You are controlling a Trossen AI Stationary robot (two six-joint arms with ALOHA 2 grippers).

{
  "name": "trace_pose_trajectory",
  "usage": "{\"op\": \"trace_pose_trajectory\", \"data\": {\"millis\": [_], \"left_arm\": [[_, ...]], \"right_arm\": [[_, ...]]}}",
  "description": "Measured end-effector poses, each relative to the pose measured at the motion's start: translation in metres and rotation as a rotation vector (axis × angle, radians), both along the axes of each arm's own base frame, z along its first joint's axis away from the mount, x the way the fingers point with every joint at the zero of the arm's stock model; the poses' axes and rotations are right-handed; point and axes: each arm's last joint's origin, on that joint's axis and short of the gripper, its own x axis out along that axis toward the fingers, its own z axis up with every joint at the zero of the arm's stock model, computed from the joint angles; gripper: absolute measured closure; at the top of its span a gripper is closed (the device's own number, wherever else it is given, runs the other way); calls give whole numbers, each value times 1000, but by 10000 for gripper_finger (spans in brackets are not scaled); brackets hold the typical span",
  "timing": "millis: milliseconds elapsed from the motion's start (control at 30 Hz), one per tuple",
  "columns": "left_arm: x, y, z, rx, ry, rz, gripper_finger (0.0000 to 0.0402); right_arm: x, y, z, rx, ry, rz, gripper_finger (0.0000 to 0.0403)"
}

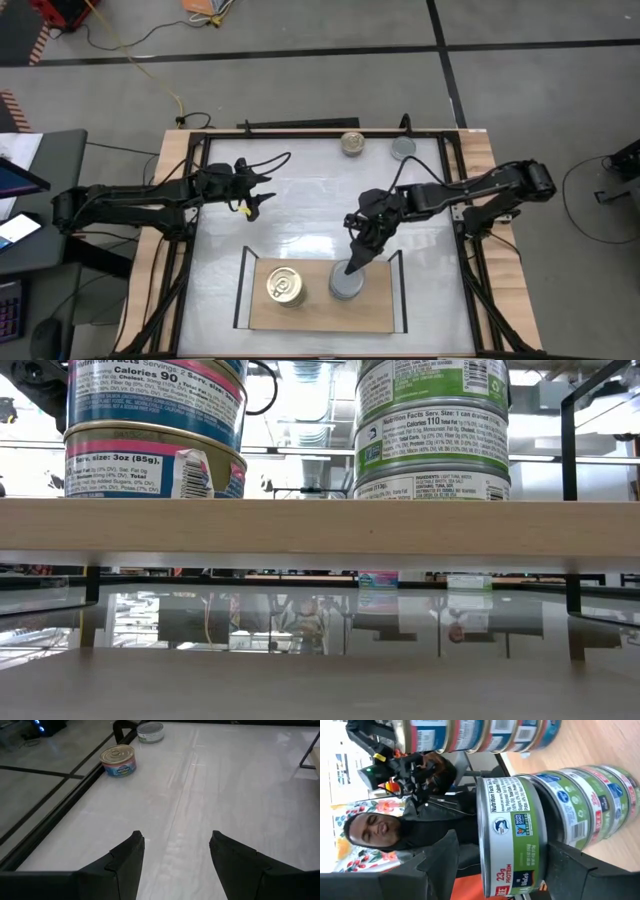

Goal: Stack canned seafood by type on shelf
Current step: Stack the green tuna can on top of the green tuna can on the shelf

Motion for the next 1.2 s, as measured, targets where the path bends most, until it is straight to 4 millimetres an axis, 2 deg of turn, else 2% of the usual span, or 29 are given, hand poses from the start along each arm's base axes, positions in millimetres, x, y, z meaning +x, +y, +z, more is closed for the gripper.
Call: {"op": "trace_pose_trajectory", "data": {"millis": [367, 633, 833, 1200], "left_arm": [[0, 0, 0, 0, 0, 0, 187], [0, 0, 0, 0, -1, 0, 187], [0, 0, 0, -5, -2, -8, 187], [0, 0, 0, -9, -2, -14, 187]], "right_arm": [[-2, 2, -3, -29, 38, -41, 126], [-3, 13, -1, -30, 28, -1, 126], [-6, 13, -5, -62, 66, -2, 126], [-22, -9, 1, -127, 116, -27, 126]]}}
